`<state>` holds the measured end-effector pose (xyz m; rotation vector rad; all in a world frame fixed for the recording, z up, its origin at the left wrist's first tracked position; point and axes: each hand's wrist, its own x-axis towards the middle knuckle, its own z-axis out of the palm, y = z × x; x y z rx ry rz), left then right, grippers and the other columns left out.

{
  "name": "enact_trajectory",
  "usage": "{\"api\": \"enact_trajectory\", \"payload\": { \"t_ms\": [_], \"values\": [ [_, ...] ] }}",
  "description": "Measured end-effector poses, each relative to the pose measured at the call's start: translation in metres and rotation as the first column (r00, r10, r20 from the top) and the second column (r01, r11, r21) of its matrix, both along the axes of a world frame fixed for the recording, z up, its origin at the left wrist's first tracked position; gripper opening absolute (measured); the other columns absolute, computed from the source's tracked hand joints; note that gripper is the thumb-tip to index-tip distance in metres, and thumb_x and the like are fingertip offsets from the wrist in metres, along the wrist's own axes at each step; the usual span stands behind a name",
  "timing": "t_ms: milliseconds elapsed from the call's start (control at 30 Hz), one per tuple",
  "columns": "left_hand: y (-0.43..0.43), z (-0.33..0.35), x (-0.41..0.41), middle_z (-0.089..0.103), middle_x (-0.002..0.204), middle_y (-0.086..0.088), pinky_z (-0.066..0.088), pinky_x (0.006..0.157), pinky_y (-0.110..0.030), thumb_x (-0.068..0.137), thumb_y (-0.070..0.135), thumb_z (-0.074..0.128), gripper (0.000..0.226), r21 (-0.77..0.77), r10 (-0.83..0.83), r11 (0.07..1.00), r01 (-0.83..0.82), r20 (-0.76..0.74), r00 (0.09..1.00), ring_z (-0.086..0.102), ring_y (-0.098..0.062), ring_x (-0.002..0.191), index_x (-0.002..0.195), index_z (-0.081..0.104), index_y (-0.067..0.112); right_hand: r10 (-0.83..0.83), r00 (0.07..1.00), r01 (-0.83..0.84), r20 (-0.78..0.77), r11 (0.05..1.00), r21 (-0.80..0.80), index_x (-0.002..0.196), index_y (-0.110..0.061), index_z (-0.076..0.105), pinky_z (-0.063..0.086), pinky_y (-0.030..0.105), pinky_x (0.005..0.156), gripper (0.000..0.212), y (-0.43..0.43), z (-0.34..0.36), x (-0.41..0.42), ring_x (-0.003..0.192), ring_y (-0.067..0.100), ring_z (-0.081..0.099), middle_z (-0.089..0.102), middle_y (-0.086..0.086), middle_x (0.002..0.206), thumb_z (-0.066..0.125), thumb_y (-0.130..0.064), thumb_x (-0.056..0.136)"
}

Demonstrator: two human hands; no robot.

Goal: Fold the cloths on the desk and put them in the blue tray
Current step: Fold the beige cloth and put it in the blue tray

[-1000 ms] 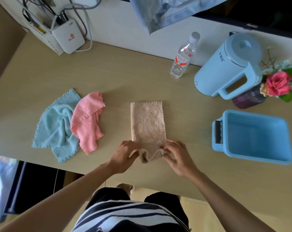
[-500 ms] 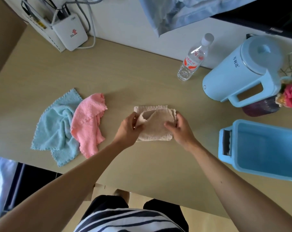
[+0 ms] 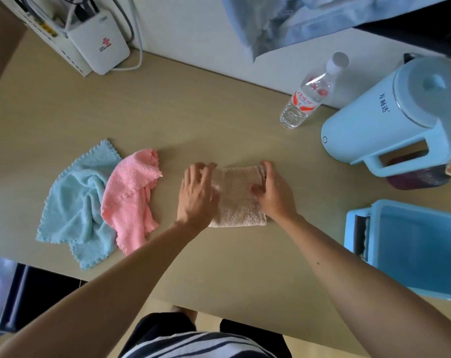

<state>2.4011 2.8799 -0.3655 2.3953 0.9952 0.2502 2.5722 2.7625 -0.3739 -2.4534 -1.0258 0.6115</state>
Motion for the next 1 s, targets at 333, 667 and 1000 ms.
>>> {"api": "enact_trajectory", "payload": {
  "t_ms": [333,667,1000],
  "values": [
    [-0.013,-0.031,-0.019,0.002,0.167,-0.007,0.014,0.121,-0.057,0.095,0.053,0.044,0.081,0.040,-0.407,0.895,0.444,-0.332,0.851,-0.004,-0.028,0.154,0.158,0.011,0.015,0.285,0.919,-0.257,0.271,0.957,-0.134,0.135,-0.022,0.050,0.040,0.040,0.102,0.056,-0.023,-0.005,-0.037,0.121,0.025,0.048,0.047,0.000,0.137,0.063,-0.042,0.085],
    [-0.045,-0.025,-0.034,0.004,0.167,-0.008,0.014,0.120,-0.052,0.090,0.063,0.044,0.089,0.001,-0.250,0.963,0.268,-0.356,0.900,0.003,-0.033,0.154,0.158,0.013,0.016,0.375,0.884,-0.343,0.280,0.926,-0.160,0.147,-0.019,0.041,0.029,0.045,0.117,0.061,-0.033,-0.004,-0.044,0.146,0.027,0.032,0.033,0.002,0.159,0.063,-0.015,0.090],
    [-0.057,0.003,-0.030,0.054,0.111,-0.008,0.050,0.084,-0.042,0.082,0.024,0.068,0.039,-0.202,0.051,0.974,-0.106,-0.259,0.965,0.054,-0.030,0.101,0.115,0.048,0.015,-0.476,0.870,0.461,-0.128,0.878,-0.130,0.143,-0.013,0.038,0.048,0.047,0.099,0.077,-0.060,0.009,-0.072,0.122,0.033,0.056,0.055,0.010,0.133,0.075,-0.031,0.077]
  ]
}}
